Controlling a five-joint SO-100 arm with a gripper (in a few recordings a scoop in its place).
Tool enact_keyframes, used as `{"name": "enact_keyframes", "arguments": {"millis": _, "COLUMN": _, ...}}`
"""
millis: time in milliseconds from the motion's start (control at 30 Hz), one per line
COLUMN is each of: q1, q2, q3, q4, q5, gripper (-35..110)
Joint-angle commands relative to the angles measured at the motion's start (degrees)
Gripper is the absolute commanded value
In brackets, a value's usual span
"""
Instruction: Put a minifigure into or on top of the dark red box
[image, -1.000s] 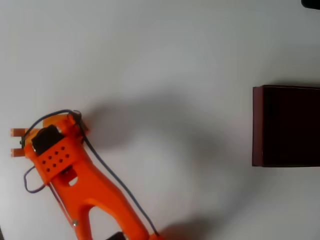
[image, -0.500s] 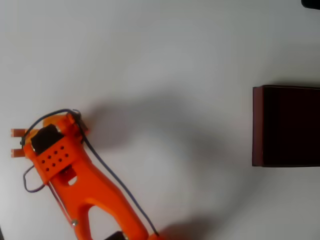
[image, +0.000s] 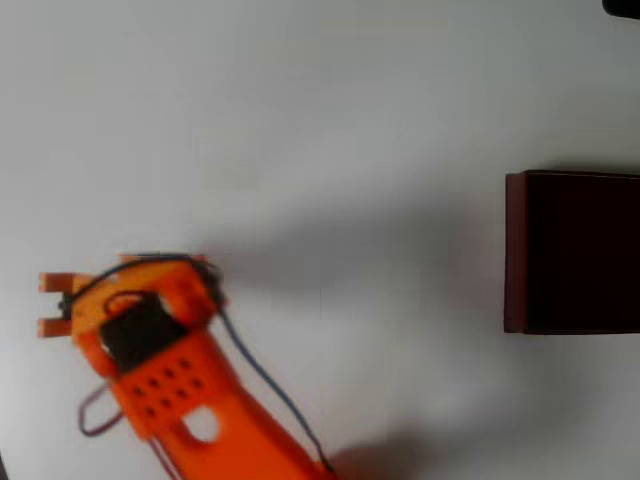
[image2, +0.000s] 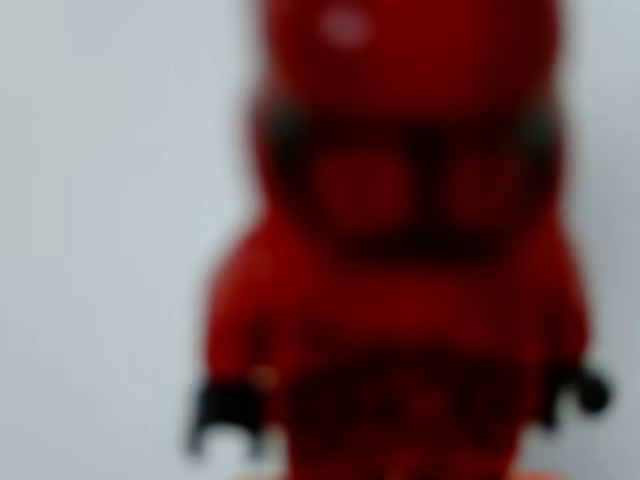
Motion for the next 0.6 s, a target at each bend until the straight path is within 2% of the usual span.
{"name": "enact_keyframes", "arguments": {"millis": 0, "q1": 4.22, "q2": 15.64, "q3": 3.69, "q4": 4.83, "q5": -0.44, "gripper": 0}}
{"name": "enact_keyframes", "arguments": {"millis": 233, "q1": 19.95, "q2": 46.76, "q3": 16.00, "q4": 7.03, "q5": 1.14, "gripper": 0}}
{"name": "enact_keyframes", "arguments": {"millis": 333, "q1": 27.16, "q2": 47.37, "q3": 15.47, "q4": 8.53, "q5": -1.23, "gripper": 0}}
{"name": "enact_keyframes", "arguments": {"millis": 567, "q1": 45.18, "q2": 42.54, "q3": 13.54, "q4": 2.72, "q5": -3.52, "gripper": 0}}
